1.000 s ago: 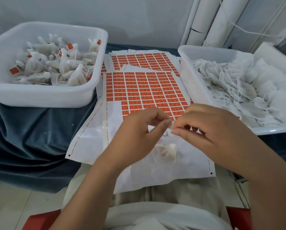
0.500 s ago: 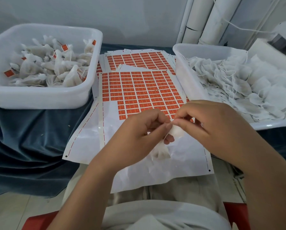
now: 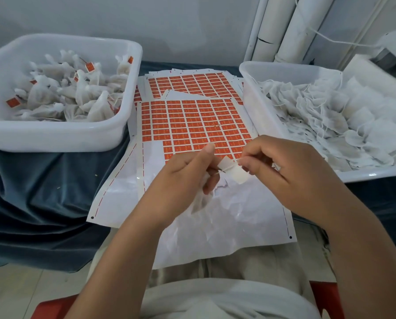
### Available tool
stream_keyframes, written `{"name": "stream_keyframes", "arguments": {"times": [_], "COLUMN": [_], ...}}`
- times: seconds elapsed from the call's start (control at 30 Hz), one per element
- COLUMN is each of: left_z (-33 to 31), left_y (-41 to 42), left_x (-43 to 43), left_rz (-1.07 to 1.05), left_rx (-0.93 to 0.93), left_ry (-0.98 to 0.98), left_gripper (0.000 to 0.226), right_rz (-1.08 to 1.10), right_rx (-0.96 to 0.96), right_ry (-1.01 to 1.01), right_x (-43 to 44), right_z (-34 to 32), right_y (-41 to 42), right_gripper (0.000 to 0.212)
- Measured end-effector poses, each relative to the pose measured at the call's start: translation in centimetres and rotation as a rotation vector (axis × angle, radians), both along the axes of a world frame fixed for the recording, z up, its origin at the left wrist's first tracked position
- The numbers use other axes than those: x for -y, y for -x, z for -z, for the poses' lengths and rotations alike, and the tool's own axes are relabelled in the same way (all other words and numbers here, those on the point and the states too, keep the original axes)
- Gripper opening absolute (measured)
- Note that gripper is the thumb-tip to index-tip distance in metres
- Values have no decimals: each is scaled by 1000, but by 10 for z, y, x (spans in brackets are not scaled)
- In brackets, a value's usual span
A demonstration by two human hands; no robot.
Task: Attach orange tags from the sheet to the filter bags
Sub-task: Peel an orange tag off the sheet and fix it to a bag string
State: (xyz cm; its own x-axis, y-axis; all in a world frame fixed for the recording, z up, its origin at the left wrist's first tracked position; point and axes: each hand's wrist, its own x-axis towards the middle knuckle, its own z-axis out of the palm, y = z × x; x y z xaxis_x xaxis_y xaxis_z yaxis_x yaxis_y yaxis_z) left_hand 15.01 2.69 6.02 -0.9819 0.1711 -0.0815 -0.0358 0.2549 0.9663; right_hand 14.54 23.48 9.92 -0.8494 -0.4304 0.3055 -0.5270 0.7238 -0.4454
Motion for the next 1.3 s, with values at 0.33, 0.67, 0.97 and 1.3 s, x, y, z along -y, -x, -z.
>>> {"name": "stream_keyframes", "arguments": {"times": [0.33,0.67,0.97,1.3], "left_z": [22,28,18,10], "left_y": [11,14,12,10], "left_x": [10,12,13,11], "left_rz": [320,369,254,181], "left_rx": [469,460,359,196], "left_ry": [-719,-812,-489,-289], "left_gripper": [22,25,27,36], "right_rz": [-36,-82,-31,-14], "right_rx": [-141,0,-6,76], "right_ry": [90,153,130,245], "right_x": [10,11,8,15], "right_z": [8,10,10,21], "right_y": [-2,2,4,7], "right_gripper": [25,24,14,14]}}
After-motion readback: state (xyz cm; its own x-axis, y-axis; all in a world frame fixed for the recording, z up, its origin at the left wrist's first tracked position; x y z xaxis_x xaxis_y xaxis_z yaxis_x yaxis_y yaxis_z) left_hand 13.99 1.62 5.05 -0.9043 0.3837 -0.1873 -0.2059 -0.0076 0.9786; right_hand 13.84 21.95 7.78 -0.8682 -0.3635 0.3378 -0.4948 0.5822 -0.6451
